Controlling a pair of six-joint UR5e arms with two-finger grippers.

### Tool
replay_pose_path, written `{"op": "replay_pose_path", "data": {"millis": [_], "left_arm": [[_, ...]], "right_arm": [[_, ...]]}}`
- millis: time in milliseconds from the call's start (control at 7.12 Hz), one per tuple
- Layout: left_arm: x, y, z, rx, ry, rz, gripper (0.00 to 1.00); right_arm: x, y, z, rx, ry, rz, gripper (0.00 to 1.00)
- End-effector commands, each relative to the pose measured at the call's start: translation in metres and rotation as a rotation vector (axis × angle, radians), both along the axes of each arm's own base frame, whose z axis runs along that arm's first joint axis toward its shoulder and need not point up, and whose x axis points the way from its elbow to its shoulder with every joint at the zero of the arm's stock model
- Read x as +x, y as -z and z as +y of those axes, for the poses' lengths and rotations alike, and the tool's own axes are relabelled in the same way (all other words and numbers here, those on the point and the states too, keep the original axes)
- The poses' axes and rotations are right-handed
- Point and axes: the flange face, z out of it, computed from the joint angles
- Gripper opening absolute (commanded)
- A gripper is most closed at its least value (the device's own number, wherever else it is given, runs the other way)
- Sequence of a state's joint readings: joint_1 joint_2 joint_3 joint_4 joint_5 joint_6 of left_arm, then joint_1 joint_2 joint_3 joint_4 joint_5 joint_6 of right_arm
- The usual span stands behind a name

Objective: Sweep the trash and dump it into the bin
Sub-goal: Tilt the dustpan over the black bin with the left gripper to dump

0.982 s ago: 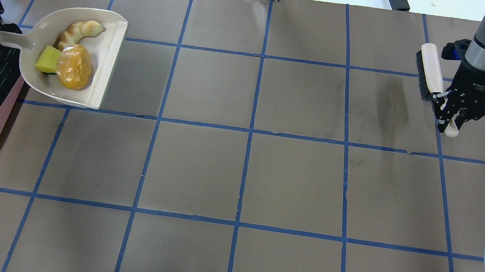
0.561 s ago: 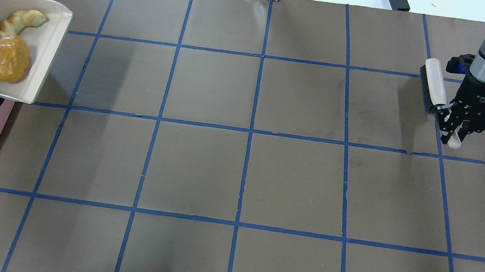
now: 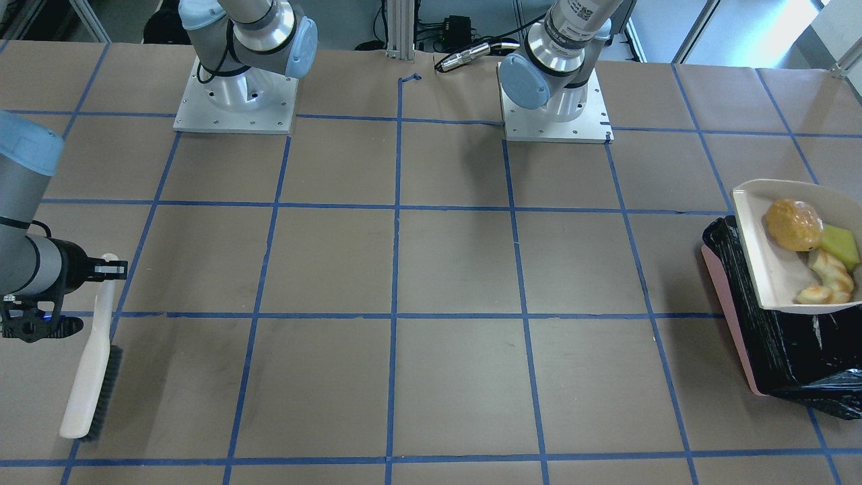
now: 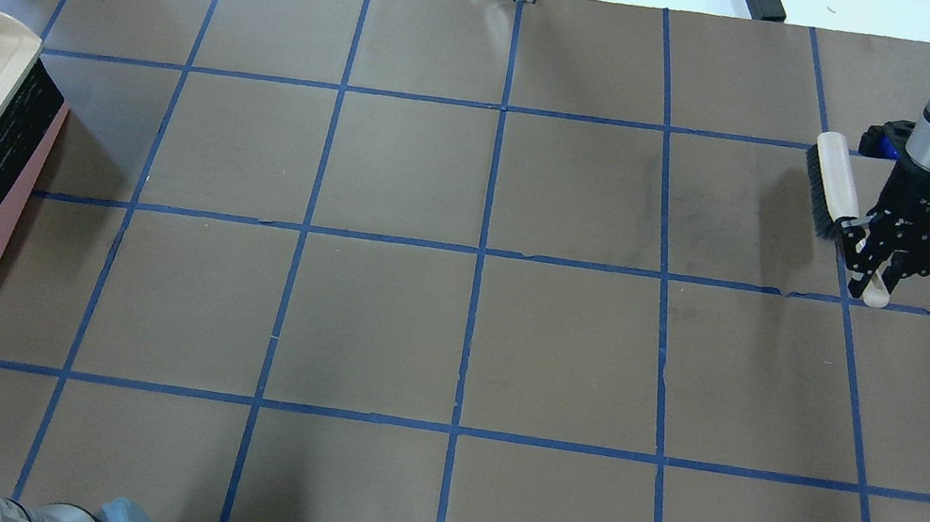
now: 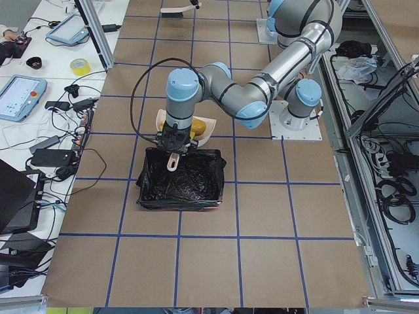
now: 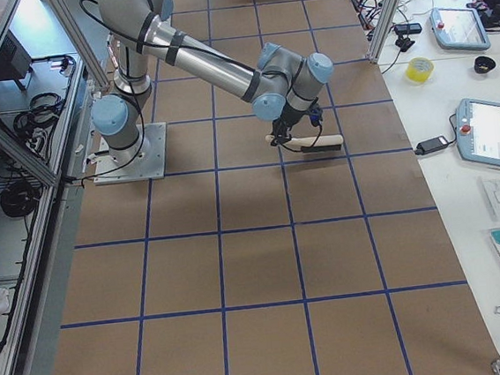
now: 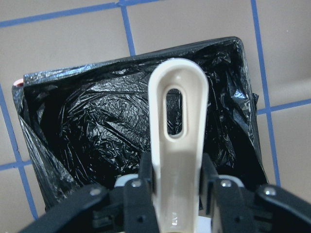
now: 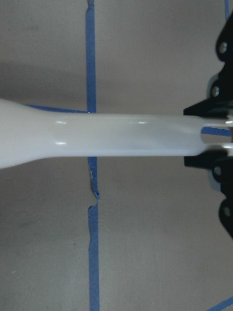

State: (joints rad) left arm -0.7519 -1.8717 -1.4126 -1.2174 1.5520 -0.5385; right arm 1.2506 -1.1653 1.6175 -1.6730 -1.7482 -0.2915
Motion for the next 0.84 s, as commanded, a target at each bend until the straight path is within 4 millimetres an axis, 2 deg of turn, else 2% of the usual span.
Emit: {"op": "replay_pose_path", "data": {"millis": [0,281,702], "left_arm": [[0.042,0.01,0.002,-0.03,0.082,-0.08,0.0],[0.061,0.004,-0.005,-0.043,0.178,-0.147,0.0],[0.074,0.021,-0.021,-0.121,0.21,-0.196,0.0]], "right_arm": [[-0.001,0.009,0.01,-0.004,0.009,0.005,0.0],[-0.002,0.01,0.014,-0.013,0.004,0.002,0.0],[-0.004,0.011,0.012,-0.033,-0.009,0.005,0.0]]}}
